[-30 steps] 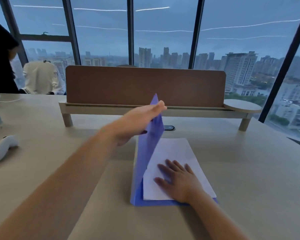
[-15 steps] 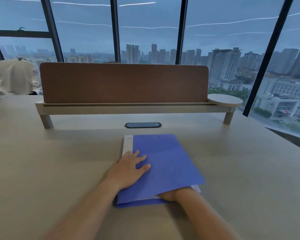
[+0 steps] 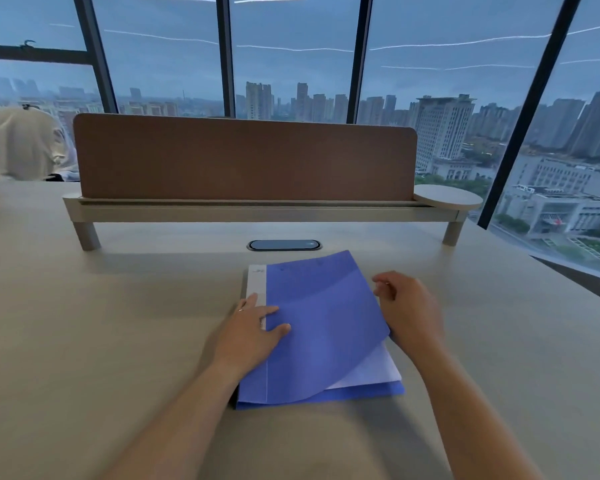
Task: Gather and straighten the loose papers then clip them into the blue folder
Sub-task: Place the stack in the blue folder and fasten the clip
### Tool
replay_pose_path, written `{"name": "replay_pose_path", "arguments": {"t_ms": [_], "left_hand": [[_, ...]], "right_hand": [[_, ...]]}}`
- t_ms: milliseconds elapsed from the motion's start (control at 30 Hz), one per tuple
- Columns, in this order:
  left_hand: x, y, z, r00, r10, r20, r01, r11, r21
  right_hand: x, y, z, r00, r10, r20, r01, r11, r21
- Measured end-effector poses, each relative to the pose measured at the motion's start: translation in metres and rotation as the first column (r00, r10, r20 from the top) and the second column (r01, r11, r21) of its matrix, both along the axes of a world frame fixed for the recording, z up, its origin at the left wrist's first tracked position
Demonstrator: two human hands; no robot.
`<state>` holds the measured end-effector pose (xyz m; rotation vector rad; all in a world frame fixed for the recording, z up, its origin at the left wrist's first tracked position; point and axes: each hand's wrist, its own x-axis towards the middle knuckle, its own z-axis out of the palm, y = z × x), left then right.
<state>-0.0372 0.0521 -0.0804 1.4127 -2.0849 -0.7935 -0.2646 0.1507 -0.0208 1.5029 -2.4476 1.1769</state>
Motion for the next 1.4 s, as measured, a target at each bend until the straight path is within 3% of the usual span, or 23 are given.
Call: {"name": "replay_pose_path", "arguments": {"t_ms": [100, 200, 300, 400, 467, 667, 933, 1167, 1400], "left_hand": [[0.002, 0.000, 0.001, 0.998, 0.033, -0.062, -0.032, 0.999, 0.025], [0.001, 0.003, 0.003, 0.999, 0.045, -0.030, -0.044, 0.999, 0.008], [-0.002, 0.004, 0.002, 0.998, 0.060, 0.002, -0.060, 0.998, -0.022], [-0.001, 0.005, 0.002, 0.996, 0.079, -0.030, -0.080, 0.996, -0.031], [0.004, 0.007, 0.002, 0.995, 0.082, -0.052, -0.084, 0.996, -0.042], [-0.019, 0.014, -0.005, 0.988, -0.087, 0.130, 0.102, 0.989, -0.109], [-0.193, 0.038, -0.008, 0.953, -0.259, 0.158, 0.281, 0.950, -0.135], [-0.344, 0.028, -0.010, 0.928, -0.293, 0.229, 0.337, 0.922, -0.189], [-0.418, -0.011, -0.019, 0.927, -0.283, 0.246, 0.336, 0.919, -0.207]], "right_hand": [[0.000, 0.007, 0.019, 1.000, -0.024, -0.008, 0.024, 0.999, -0.034], [0.005, 0.012, 0.035, 0.999, -0.004, 0.033, 0.005, 0.999, -0.041], [0.026, -0.001, 0.015, 0.992, 0.123, -0.022, -0.117, 0.978, 0.170], [0.056, -0.011, -0.034, 0.946, 0.325, 0.012, -0.286, 0.815, 0.504], [0.063, -0.012, -0.056, 0.927, 0.373, -0.032, -0.282, 0.753, 0.595], [0.007, 0.000, -0.062, 0.943, 0.327, -0.056, -0.246, 0.804, 0.542], [-0.153, 0.037, -0.068, 0.991, 0.092, -0.095, -0.031, 0.860, 0.510], [-0.297, 0.037, -0.064, 0.990, -0.015, -0.142, 0.087, 0.853, 0.515], [-0.368, -0.004, -0.066, 0.986, -0.007, -0.168, 0.088, 0.874, 0.479]]}}
